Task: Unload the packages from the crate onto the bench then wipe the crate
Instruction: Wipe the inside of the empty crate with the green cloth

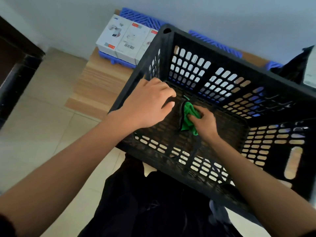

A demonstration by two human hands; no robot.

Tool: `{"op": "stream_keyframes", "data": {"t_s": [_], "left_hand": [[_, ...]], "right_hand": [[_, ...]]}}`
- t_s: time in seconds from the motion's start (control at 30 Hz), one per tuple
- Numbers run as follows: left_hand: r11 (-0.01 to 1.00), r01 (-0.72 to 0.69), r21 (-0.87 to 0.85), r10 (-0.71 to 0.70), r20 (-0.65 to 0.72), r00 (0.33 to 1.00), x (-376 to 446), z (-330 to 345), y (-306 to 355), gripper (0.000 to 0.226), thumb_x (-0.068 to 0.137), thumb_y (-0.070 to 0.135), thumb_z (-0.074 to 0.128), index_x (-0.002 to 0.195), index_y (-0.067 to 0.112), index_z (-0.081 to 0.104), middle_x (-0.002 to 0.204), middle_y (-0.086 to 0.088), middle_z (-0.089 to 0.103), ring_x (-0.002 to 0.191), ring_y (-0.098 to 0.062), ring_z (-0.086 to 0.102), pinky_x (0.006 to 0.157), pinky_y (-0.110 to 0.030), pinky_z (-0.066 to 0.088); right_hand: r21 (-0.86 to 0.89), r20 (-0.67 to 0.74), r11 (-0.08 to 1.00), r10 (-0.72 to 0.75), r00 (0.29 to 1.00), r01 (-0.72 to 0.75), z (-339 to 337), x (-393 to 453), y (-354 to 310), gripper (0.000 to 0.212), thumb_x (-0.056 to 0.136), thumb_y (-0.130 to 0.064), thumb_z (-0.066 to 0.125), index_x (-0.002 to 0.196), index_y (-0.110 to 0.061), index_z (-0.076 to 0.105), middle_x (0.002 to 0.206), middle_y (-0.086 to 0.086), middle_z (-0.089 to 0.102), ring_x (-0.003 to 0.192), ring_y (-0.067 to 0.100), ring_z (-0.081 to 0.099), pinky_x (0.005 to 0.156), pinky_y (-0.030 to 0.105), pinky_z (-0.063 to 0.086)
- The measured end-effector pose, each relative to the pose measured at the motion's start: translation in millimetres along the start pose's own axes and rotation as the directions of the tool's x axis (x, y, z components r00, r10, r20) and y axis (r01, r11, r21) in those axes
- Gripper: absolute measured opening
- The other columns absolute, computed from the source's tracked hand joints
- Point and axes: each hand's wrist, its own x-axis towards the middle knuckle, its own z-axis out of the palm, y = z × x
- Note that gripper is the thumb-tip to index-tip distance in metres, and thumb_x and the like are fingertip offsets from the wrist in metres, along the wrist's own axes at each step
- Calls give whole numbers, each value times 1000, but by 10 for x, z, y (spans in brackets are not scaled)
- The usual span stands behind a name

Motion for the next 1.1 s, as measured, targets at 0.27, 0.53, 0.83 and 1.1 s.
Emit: {"op": "stream_keyframes", "data": {"t_s": [0.27,0.53,0.83,1.1], "left_hand": [[943,-223,249,232,-8,973,381,-180,-514,38,102,38,48,130,19,67,142,2,61,144,-20,40,121,-53,15],[981,-133,-143,84,-303,949,391,-141,-675,56,89,-9,51,144,-2,51,159,-14,39,152,-32,28,120,-53,30],[983,-43,-177,6,-202,979,442,-163,-667,61,82,-13,47,142,-9,49,162,-16,35,135,-33,45,106,-28,44],[964,-25,-266,-34,-213,976,456,-158,-663,61,83,-20,47,143,-9,49,161,-13,37,135,-30,46,99,-31,51]], "right_hand": [[-76,-79,996,29,996,-35,412,299,-335,47,91,-18,71,137,-16,63,133,8,59,122,21,55,98,26,43],[-257,-105,964,-97,990,67,707,584,-499,53,92,-8,67,144,-10,56,144,12,47,130,29,49,107,35,46],[-425,-3,896,-142,990,127,1182,1025,-661,56,92,3,56,146,-10,51,147,18,40,131,41,39,93,52,53],[-585,179,785,-119,977,203,1273,1164,-561,36,90,-3,56,122,-13,70,138,13,43,123,38,39,100,49,49]]}}
